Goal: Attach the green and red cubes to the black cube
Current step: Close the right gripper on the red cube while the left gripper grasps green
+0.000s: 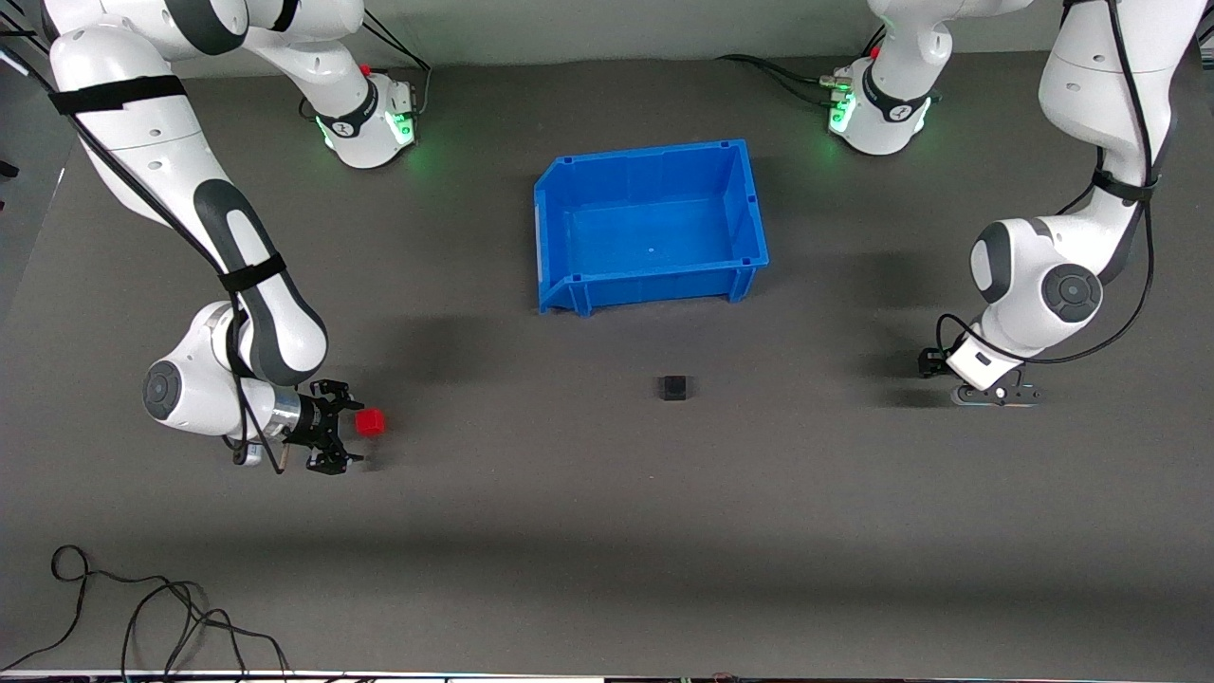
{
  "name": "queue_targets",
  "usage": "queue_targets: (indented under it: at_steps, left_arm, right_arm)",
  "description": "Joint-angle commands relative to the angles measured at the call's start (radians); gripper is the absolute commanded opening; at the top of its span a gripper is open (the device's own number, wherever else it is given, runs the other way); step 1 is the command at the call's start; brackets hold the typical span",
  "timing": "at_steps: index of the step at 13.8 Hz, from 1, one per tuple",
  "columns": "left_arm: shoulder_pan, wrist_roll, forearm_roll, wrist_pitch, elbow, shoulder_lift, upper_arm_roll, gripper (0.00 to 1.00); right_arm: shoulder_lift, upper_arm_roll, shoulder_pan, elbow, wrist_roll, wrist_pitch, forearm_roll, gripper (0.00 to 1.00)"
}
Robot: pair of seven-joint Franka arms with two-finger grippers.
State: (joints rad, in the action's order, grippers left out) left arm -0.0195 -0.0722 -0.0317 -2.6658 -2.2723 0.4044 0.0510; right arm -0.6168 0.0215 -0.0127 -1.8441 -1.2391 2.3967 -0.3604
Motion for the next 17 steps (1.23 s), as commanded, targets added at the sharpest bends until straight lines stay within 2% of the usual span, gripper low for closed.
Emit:
queue_targets:
  at_steps: [1, 2, 3, 5, 6, 10, 13, 15, 17]
  left_arm:
    - [-0.004, 0.006, -0.002, 0.018, -0.013, -0.022, -0.003, 0.63]
    - [-0.002, 0.008, -0.002, 0.018, -0.013, -0.024, -0.003, 0.62]
    - [-0.002, 0.011, 0.004, 0.018, -0.013, -0.024, -0.003, 0.47]
    - [0.009, 0.064, 0.007, 0.018, -0.013, -0.024, -0.005, 0.09]
    - [0.016, 0.087, 0.007, 0.018, -0.013, -0.025, -0.006, 0.00]
    - [0.021, 0.112, 0.013, 0.018, -0.007, -0.027, -0.011, 0.00]
    - [0.029, 0.421, 0.058, 0.088, 0.043, -0.019, -0.016, 0.00]
    - [0.027, 0.636, 0.075, 0.180, 0.114, -0.007, -0.068, 0.00]
    - [0.032, 0.826, 0.157, 0.230, 0.174, 0.017, -0.117, 0.00]
  right_arm:
    - [-0.009, -0.002, -0.007, 0.016, 0.024, -0.002, -0.034, 0.62]
    - [-0.009, 0.003, -0.006, 0.016, 0.026, -0.002, -0.034, 0.52]
    - [-0.009, 0.005, -0.006, 0.017, 0.026, -0.002, -0.035, 0.47]
    - [-0.009, 0.005, -0.006, 0.017, 0.026, -0.002, -0.034, 0.38]
    - [-0.008, 0.005, -0.006, 0.017, 0.026, -0.004, -0.034, 0.36]
    - [-0.003, 0.005, -0.006, 0.029, 0.024, -0.019, -0.034, 0.35]
    - [0.006, 0.005, -0.009, 0.095, 0.004, -0.121, -0.035, 0.35]
    - [0.006, 0.005, -0.019, 0.146, -0.038, -0.191, -0.035, 0.35]
    - [0.005, 0.005, -0.050, 0.155, -0.081, -0.195, -0.035, 0.35]
